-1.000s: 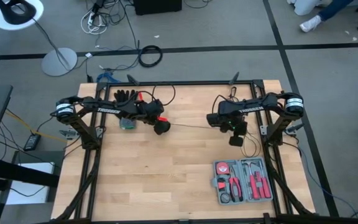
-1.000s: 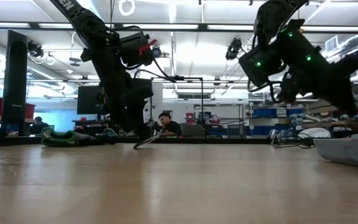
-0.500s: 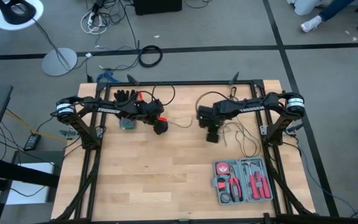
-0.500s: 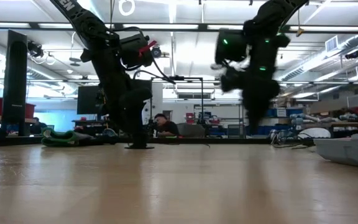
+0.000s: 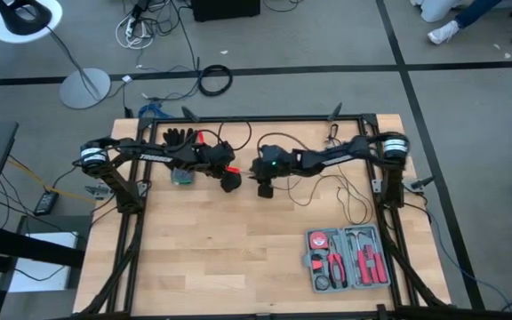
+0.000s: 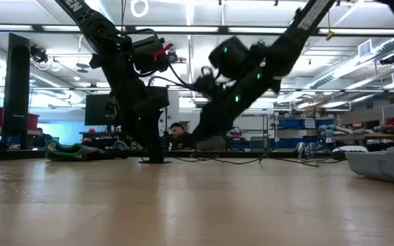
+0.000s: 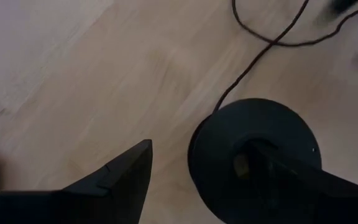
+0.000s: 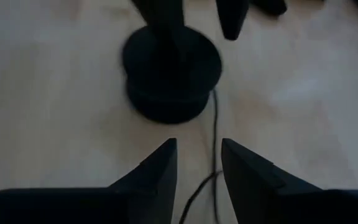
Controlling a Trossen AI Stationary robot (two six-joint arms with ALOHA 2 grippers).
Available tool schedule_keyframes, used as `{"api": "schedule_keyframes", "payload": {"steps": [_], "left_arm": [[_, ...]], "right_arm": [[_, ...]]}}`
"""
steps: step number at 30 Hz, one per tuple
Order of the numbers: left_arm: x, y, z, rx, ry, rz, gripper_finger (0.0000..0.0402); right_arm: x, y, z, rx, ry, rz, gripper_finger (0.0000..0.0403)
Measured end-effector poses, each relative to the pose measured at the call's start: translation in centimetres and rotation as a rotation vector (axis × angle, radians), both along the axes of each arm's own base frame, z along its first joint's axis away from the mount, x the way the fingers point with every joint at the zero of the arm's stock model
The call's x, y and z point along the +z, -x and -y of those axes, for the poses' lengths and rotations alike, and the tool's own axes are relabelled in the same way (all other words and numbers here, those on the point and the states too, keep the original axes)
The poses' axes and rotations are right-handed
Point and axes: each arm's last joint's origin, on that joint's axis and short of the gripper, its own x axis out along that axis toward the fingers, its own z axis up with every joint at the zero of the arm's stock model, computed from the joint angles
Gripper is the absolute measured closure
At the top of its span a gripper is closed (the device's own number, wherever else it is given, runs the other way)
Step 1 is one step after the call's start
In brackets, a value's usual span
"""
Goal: Coil cords
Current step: Uncoil the black wire from the spool
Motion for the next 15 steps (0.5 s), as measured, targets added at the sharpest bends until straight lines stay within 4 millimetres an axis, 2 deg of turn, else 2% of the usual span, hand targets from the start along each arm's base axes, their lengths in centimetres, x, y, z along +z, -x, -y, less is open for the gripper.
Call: {"api": "schedule_keyframes", "payload": {"steps": [4,11,13,15], "left_arm": [[0.0,0.0,0.0,-0.013,-0.007,0.000,0.0138],[0.0,0.0,0.0,-0.014,-0.003,-0.009,0.0138],[0.0,0.0,0.0,-0.014,-0.003,-0.009,0.0138],[0.0,0.1,0.1,-0.013,-0.001,-0.017,0.0138]], "right_arm": [[-3.0,-1.3,0.6,-0.001,0.034,0.013,0.0279],[-5.3,-2.7,1.8,-0.027,0.026,0.018,0.0286],[-5.4,-2.9,2.1,-0.041,-0.008,0.007,0.0308],[-5.4,-2.7,2.2,-0.038,-0.035,-0.026,0.0351]]}}
